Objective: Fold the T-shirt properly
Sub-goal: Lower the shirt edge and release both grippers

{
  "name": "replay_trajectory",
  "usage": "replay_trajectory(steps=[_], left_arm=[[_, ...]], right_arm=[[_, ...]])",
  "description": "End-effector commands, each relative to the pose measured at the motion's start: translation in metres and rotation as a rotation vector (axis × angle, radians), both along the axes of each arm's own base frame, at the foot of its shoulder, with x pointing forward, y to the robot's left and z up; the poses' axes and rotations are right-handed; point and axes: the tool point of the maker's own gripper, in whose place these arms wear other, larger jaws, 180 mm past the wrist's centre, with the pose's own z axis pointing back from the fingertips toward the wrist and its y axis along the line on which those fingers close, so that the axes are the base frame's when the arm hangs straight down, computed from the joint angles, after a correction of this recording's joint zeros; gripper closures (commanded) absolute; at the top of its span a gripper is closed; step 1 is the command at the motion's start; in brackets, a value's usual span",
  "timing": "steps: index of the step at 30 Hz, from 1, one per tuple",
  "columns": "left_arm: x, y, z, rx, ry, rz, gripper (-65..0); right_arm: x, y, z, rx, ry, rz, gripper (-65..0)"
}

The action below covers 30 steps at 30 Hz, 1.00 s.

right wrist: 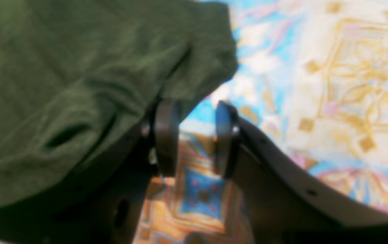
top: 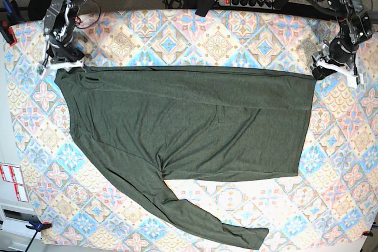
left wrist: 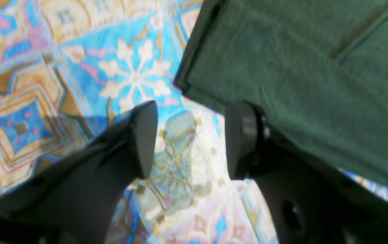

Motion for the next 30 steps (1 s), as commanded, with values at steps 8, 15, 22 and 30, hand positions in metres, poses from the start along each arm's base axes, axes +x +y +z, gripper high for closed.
replay_trajectory(steps=[8, 15, 22, 30], left_arm=[[0.021, -0.02, -0.016, -0.057, 0.005, -0.034, -33.2], [0.029, -0.028, -0.038, -0.092, 0.014, -0.018, -33.2], [0.029, -0.039, -0.054, -0.108, 0.032, -0.029, -33.2], [0.034, -0.054, -0.055, -0.115, 0.023, -0.072, -2.4]], right_arm=[[0.011, -0.001, 0.01, -0.012, -0.041, 0.014, -19.5], [0.01, -0.001, 0.009, -0.012, -0.04, 0.012, -19.4], [0.01, -0.001, 0.009, -0.01, -0.04, 0.012, -19.4], [0.009, -0.001, 0.008, -0.007, -0.037, 0.009, -19.5]])
